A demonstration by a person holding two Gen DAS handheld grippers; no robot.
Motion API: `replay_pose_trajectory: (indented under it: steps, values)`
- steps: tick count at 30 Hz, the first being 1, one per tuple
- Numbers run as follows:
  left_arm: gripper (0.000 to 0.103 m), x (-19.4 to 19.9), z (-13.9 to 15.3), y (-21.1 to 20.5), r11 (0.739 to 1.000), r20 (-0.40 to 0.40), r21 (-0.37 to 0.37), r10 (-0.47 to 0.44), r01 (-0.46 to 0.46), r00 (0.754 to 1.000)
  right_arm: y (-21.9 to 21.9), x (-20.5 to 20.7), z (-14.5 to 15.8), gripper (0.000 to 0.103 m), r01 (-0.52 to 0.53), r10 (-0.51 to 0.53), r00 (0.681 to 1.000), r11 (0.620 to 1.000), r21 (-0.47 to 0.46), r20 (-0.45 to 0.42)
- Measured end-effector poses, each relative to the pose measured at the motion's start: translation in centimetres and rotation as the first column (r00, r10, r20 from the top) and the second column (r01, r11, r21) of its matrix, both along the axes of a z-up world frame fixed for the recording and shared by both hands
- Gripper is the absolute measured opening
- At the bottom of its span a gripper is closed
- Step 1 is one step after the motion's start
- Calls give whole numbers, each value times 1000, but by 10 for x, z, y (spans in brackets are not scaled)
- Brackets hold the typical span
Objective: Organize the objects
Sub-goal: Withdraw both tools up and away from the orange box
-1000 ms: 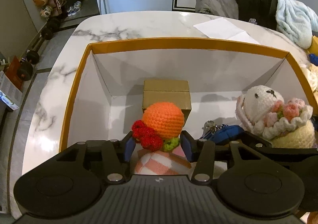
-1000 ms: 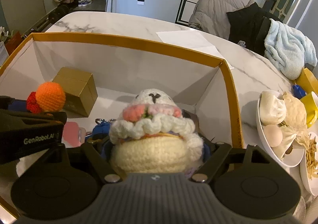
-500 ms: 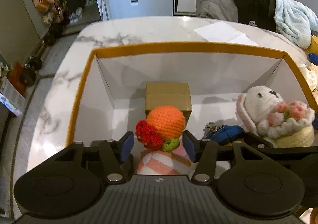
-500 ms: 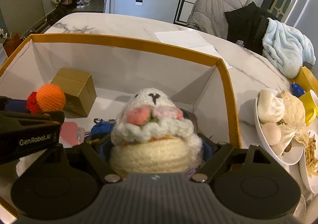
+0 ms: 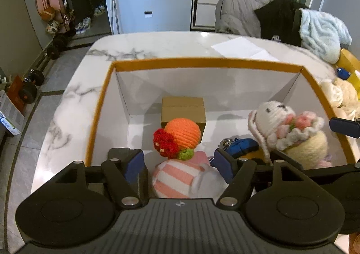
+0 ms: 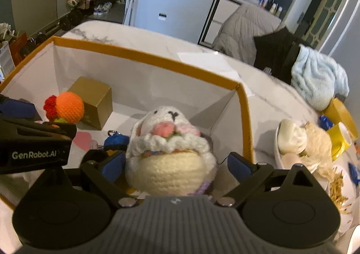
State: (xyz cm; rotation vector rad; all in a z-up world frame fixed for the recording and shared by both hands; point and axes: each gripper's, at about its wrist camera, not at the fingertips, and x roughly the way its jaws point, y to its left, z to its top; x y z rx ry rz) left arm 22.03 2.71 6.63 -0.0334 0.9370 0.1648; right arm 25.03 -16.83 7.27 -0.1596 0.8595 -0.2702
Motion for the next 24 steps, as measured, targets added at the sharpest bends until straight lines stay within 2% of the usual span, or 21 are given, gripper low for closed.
replay_pose_trajectory:
  steps: [4,11,18,24]
  values:
    - [83,-15,10,0,1000,41,-27,-5,6,999,6,-19,11,98,-2,3,998,1000,-9,63]
    - [86,-55,29,-11,999,181,28,-35,30,983,12,-55,28,98,-15,12,986,1000,18,166]
    - [87,-88,40,-18,999,265,20,-43,39,963,18,-81,37,100,-16,2,977,998,68,212]
    - [89,-115,42,-24,995,313,92,-57,29,948,21,-104,34,101,-7,-18,972,995,103,235]
